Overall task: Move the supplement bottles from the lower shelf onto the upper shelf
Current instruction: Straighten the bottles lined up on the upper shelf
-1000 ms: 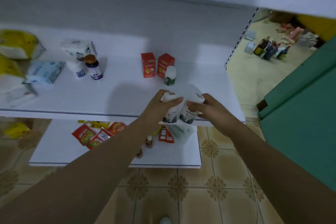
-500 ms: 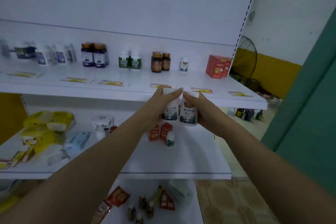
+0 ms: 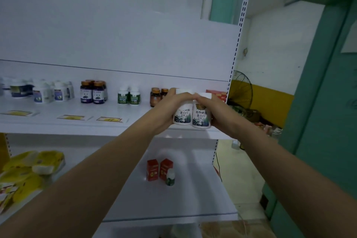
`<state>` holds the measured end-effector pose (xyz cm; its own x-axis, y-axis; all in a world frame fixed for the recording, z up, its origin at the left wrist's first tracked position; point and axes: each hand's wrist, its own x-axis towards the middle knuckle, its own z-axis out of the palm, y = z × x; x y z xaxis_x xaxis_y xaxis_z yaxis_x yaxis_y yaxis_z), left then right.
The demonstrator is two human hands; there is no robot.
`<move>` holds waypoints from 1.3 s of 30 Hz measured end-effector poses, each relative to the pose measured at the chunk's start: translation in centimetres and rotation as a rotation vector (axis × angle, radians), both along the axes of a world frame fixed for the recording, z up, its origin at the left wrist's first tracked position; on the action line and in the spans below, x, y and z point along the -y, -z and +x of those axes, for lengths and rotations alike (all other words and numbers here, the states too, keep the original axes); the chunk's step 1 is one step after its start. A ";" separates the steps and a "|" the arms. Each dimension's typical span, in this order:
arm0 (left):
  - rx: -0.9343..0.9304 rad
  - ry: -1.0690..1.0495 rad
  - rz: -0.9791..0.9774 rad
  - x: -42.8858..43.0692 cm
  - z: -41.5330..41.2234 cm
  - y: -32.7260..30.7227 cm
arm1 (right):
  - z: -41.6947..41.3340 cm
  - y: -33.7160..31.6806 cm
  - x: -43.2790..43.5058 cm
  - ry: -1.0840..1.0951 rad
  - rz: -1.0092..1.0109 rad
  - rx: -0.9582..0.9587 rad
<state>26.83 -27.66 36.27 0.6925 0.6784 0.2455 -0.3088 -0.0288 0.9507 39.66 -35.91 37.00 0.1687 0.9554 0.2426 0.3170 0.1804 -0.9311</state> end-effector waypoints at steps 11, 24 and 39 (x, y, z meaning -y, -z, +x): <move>-0.148 -0.163 0.114 -4.7 2.7 -0.8 | 4.0 -0.5 -2.7 0.228 0.010 -0.038; -0.241 -0.329 0.205 -14.0 14.0 2.7 | 15.1 2.5 -14.5 0.297 -0.020 -0.001; -0.590 -0.751 0.331 -25.5 25.1 6.8 | 22.5 5.4 -28.0 0.369 -0.177 0.140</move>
